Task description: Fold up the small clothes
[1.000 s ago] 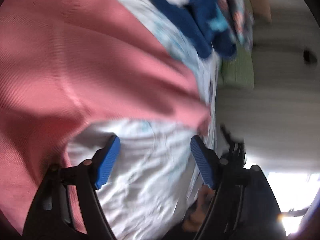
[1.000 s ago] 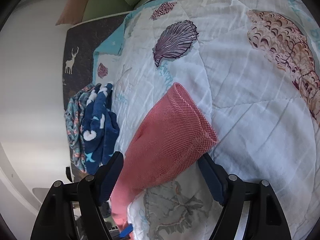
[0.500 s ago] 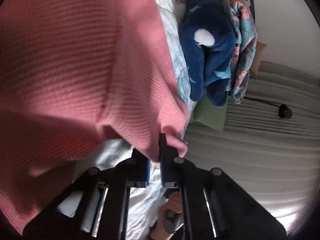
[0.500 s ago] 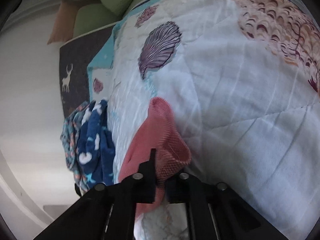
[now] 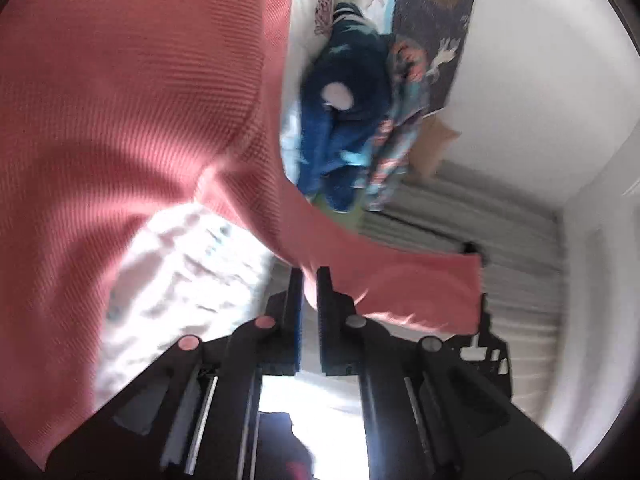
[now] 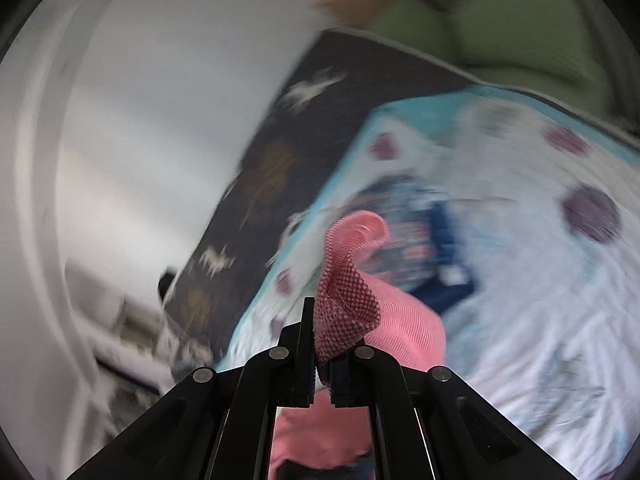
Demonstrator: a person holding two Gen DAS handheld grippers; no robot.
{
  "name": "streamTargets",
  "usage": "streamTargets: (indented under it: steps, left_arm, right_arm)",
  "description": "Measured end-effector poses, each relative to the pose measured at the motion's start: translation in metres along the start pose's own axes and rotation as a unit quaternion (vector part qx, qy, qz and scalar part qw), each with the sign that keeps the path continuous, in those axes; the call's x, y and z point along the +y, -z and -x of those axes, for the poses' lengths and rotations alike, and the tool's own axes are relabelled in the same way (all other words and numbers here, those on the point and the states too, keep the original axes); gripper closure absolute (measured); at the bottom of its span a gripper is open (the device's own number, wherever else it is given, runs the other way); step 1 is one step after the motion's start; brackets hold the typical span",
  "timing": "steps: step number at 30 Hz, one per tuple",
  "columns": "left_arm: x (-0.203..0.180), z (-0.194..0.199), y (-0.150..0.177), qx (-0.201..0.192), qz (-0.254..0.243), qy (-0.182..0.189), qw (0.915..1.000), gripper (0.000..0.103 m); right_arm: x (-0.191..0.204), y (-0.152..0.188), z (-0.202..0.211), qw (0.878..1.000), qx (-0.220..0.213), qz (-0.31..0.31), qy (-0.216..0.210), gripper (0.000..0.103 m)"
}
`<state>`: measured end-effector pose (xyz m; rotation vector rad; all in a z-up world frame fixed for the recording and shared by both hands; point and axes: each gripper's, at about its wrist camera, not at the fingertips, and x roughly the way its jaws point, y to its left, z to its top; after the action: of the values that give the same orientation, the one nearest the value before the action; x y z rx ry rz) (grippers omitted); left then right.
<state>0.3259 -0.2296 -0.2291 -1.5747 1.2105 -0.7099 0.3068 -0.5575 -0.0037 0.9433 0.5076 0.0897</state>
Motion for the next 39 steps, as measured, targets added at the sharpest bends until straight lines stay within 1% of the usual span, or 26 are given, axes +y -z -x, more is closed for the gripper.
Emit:
streamTargets:
  steps: [1, 4, 5, 6, 8, 9, 11, 14, 16, 18, 20, 22, 23, 26, 29, 30, 31, 32, 33, 34, 35, 37, 38, 39]
  left_arm:
    - [0.002, 0.005, -0.001, 0.002, 0.016, 0.021, 0.9996, 0.096]
    - [0.004, 0.025, -0.001, -0.013, 0.033, 0.056, 0.9978, 0.096]
    - [0.005, 0.028, -0.001, -0.016, 0.04, 0.066, 0.9969, 0.096]
    - [0.006, 0.03, -0.002, -0.019, 0.053, 0.082, 0.9951, 0.096]
    - [0.013, 0.051, -0.002, -0.031, 0.086, 0.12, 0.9886, 0.096]
    - [0.015, 0.061, -0.002, -0.041, 0.097, 0.131, 0.9858, 0.096]
    - [0.017, 0.078, -0.002, -0.055, 0.101, 0.143, 0.9831, 0.096]
    - [0.022, 0.109, -0.004, -0.09, 0.12, 0.147, 0.9778, 0.096]
    - [0.028, 0.124, -0.006, -0.105, 0.133, 0.145, 0.9748, 0.096]
    - [0.037, 0.134, -0.014, -0.098, 0.131, 0.149, 0.9753, 0.096]
    - [0.041, 0.144, -0.013, -0.099, 0.139, 0.144, 0.9747, 0.096]
    - [0.039, 0.149, -0.014, -0.097, 0.139, 0.147, 0.9745, 0.096]
    - [0.038, 0.157, -0.014, -0.098, 0.135, 0.149, 0.9748, 0.096]
    - [0.031, 0.187, -0.011, -0.113, 0.12, 0.133, 0.9774, 0.096]
    - [0.024, 0.234, -0.011, -0.133, 0.113, 0.108, 0.9789, 0.095]
    - [0.023, 0.25, -0.012, -0.144, 0.103, 0.097, 0.9795, 0.091]
    - [0.018, 0.275, -0.015, -0.167, 0.079, 0.065, 0.9806, 0.085]
    - [0.017, 0.295, -0.016, -0.192, 0.066, 0.039, 0.9785, 0.073]
    - [0.017, 0.315, -0.016, -0.216, 0.06, 0.013, 0.9746, 0.065]
    - [0.02, 0.33, -0.018, -0.231, 0.057, -0.005, 0.9714, 0.063]
    - [0.021, 0.349, -0.019, -0.25, 0.054, -0.027, 0.9665, 0.062]
    - [0.03, 0.374, -0.025, -0.269, 0.062, -0.037, 0.9605, 0.062]
    - [0.038, 0.39, -0.028, -0.274, 0.075, -0.036, 0.9582, 0.061]
    - [0.044, 0.4, -0.032, -0.275, 0.083, -0.033, 0.9572, 0.057]
  right_arm:
    - [0.022, 0.005, -0.007, 1.0, 0.009, 0.017, -0.004, 0.1]
    - [0.099, 0.026, -0.035, 0.996, 0.039, 0.075, -0.021, 0.1]
    - [0.11, 0.032, -0.039, 0.995, 0.045, 0.085, -0.025, 0.1]
    - [0.13, 0.041, -0.048, 0.993, 0.055, 0.101, -0.029, 0.1]
    - [0.156, 0.058, -0.064, 0.99, 0.075, 0.115, -0.036, 0.1]
    - [0.168, 0.069, -0.076, 0.988, 0.091, 0.119, -0.041, 0.1]
    - [0.191, 0.091, -0.096, 0.983, 0.117, 0.132, -0.051, 0.1]
    - [0.214, 0.121, -0.122, 0.976, 0.142, 0.159, -0.044, 0.1]
    - [0.228, 0.148, -0.145, 0.968, 0.168, 0.182, -0.037, 0.1]
    - [0.231, 0.17, -0.16, 0.962, 0.19, 0.195, -0.029, 0.1]
    - [0.23, 0.191, -0.171, 0.957, 0.208, 0.202, -0.023, 0.1]
    - [0.229, 0.211, -0.182, 0.951, 0.224, 0.212, -0.014, 0.1]
    - [0.229, 0.224, -0.189, 0.947, 0.234, 0.219, -0.01, 0.1]
    - [0.225, 0.245, -0.195, 0.937, 0.254, 0.239, -0.002, 0.1]
    - [0.224, 0.27, -0.207, 0.919, 0.28, 0.277, 0.014, 0.1]
    - [0.221, 0.28, -0.212, 0.912, 0.289, 0.29, 0.019, 0.1]
    - [0.219, 0.287, -0.215, 0.908, 0.297, 0.296, 0.022, 0.1]
    - [0.215, 0.295, -0.219, 0.904, 0.306, 0.298, 0.024, 0.1]
    - [0.209, 0.305, -0.225, 0.901, 0.314, 0.298, 0.028, 0.1]
    - [0.205, 0.313, -0.229, 0.898, 0.318, 0.302, 0.033, 0.1]
    - [0.204, 0.32, -0.231, 0.897, 0.318, 0.306, 0.036, 0.1]
    - [0.197, 0.34, -0.24, 0.892, 0.323, 0.314, 0.043, 0.1]
    - [0.196, 0.347, -0.243, 0.89, 0.327, 0.315, 0.046, 0.1]
    - [0.194, 0.36, -0.247, 0.885, 0.33, 0.323, 0.053, 0.1]
